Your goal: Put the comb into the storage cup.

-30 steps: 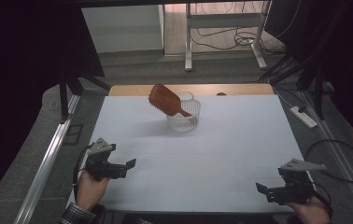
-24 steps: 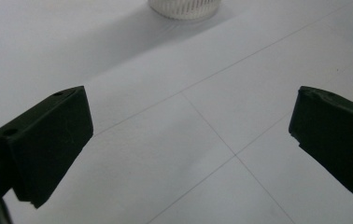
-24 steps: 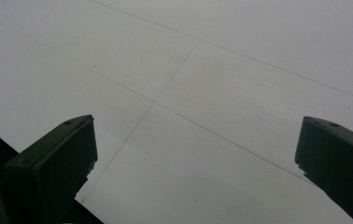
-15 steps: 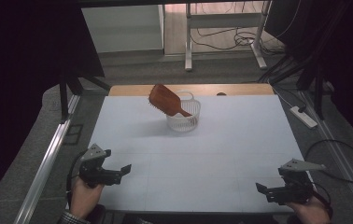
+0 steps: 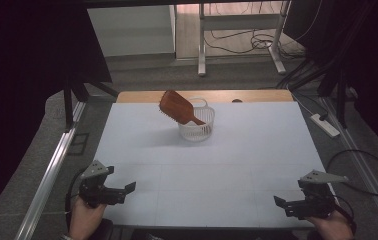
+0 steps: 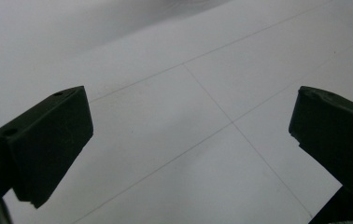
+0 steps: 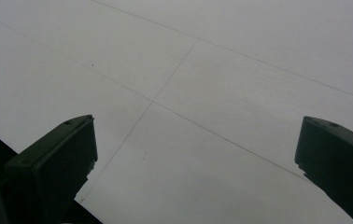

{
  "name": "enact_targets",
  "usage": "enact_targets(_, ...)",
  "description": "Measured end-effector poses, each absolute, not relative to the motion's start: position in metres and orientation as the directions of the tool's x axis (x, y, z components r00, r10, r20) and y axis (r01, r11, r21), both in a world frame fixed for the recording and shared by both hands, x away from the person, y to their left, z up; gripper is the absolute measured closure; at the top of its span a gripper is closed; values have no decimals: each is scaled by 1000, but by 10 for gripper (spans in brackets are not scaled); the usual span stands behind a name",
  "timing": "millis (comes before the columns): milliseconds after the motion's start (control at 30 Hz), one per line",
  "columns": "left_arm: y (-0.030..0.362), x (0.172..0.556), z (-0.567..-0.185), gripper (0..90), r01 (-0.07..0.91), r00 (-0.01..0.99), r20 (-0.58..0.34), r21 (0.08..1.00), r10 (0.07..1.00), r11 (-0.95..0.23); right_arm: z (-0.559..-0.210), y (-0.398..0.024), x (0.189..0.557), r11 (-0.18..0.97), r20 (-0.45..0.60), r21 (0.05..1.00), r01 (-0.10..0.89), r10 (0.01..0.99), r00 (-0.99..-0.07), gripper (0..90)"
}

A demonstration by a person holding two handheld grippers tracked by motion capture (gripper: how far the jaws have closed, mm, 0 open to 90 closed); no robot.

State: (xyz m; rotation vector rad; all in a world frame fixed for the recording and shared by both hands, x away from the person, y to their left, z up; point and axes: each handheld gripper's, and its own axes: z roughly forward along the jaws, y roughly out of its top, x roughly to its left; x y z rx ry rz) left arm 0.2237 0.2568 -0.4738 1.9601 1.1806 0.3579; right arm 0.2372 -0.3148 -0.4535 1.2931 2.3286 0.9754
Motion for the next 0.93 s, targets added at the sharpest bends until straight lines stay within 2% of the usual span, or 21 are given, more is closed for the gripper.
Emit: enact_targets(933, 258, 212, -477, 0, 632, 508, -127, 727, 852, -269, -454, -314, 238, 367, 51, 686, 629, 838, -544, 0)
